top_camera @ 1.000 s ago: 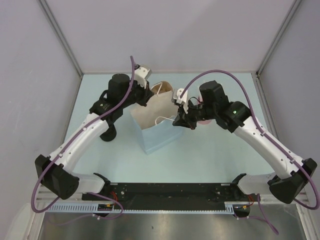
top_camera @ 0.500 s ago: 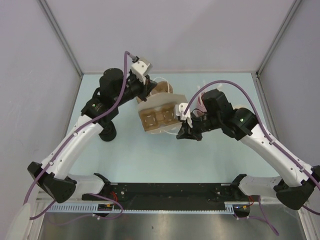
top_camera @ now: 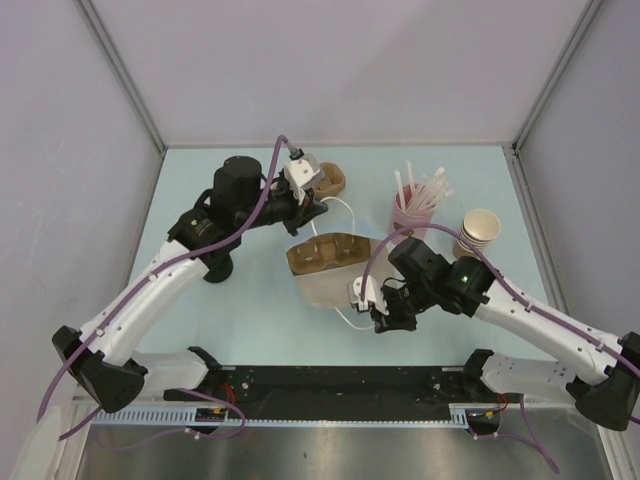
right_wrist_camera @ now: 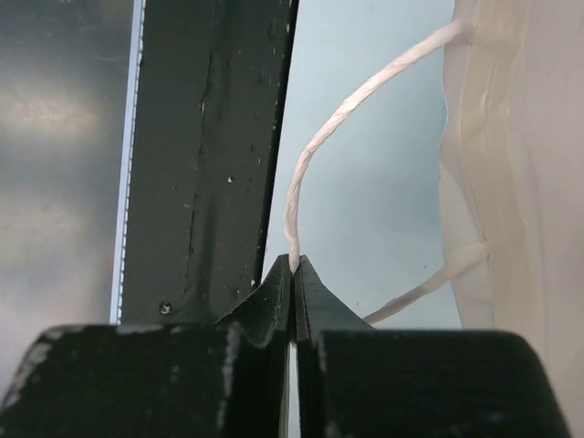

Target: Pack the takeout coffee

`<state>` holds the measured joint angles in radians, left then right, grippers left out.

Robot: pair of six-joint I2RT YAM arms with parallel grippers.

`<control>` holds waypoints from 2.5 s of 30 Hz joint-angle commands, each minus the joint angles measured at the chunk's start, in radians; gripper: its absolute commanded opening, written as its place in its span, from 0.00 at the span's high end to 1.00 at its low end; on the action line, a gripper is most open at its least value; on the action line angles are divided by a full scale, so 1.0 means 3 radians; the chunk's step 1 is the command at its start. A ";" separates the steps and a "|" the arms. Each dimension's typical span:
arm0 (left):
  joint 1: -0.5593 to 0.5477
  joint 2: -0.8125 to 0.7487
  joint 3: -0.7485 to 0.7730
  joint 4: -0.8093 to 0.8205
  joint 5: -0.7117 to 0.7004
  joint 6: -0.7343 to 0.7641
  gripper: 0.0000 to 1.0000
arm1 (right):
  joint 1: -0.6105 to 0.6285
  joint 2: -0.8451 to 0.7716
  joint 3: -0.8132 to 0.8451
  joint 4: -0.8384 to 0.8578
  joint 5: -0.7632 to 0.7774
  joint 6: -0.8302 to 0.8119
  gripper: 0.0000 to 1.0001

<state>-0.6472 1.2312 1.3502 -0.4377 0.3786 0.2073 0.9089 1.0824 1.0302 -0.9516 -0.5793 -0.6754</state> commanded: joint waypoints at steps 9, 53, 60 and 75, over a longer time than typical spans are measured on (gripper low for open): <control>-0.0082 -0.0162 -0.0344 -0.0080 0.0717 0.0168 0.92 | 0.0212 -0.0233 -0.0545 0.0472 0.0382 -0.0019 1.00; 0.0086 -0.0325 -0.0405 0.0702 -0.1154 -0.0154 0.97 | -0.0263 -0.0193 0.0851 0.0947 0.1276 0.0451 1.00; 0.0183 -0.0310 -0.0487 0.0912 -0.1543 -0.0185 0.96 | -0.0319 -0.0141 0.0805 0.1157 0.1287 0.0630 0.39; 0.0194 -0.0070 0.0009 0.0841 -0.1666 -0.0098 0.98 | -0.1030 -0.0382 0.0749 0.1316 0.0520 0.0835 0.00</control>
<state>-0.5930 1.2018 1.2675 -0.2134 -0.1032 0.1673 0.6434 0.9974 1.2629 -0.6094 -0.3351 -0.4587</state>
